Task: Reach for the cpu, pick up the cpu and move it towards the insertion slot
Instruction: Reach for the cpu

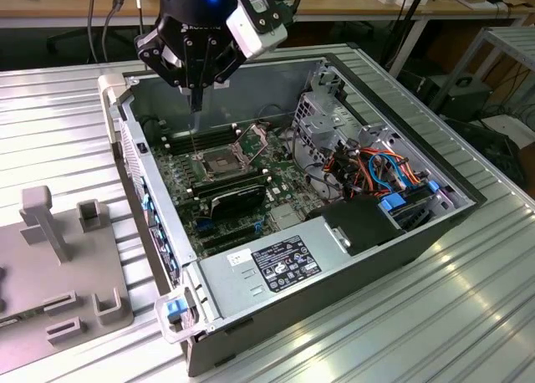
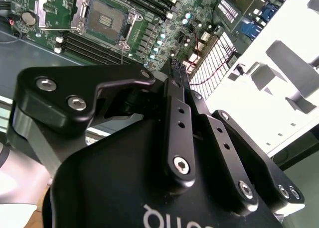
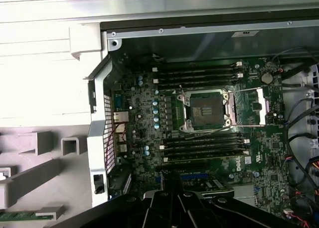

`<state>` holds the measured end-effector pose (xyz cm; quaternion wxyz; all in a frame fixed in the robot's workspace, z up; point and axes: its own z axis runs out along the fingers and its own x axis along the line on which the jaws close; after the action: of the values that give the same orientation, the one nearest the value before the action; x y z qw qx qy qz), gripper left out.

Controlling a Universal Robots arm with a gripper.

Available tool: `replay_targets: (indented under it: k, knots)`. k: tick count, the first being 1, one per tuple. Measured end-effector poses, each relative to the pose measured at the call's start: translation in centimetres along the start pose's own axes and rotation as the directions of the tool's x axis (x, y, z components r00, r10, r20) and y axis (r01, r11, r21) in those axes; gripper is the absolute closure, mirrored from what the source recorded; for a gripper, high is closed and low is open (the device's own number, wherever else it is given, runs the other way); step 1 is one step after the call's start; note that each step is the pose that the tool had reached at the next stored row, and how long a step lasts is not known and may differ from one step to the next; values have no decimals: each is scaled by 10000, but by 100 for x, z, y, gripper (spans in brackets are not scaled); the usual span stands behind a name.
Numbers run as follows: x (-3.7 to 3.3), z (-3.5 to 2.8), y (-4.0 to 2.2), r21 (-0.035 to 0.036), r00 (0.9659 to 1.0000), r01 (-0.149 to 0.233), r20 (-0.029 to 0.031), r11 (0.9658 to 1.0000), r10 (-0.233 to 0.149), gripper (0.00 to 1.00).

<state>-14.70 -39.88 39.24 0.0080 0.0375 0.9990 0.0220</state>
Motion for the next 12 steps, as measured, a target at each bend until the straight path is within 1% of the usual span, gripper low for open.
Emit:
replay_targets:
  k: [9,12]
  knots:
    - [37,2,-3,1,10000,-1,-23,10000,1,89]
    - [52,3,-4,3,10000,-2,-46,10000,2,89]
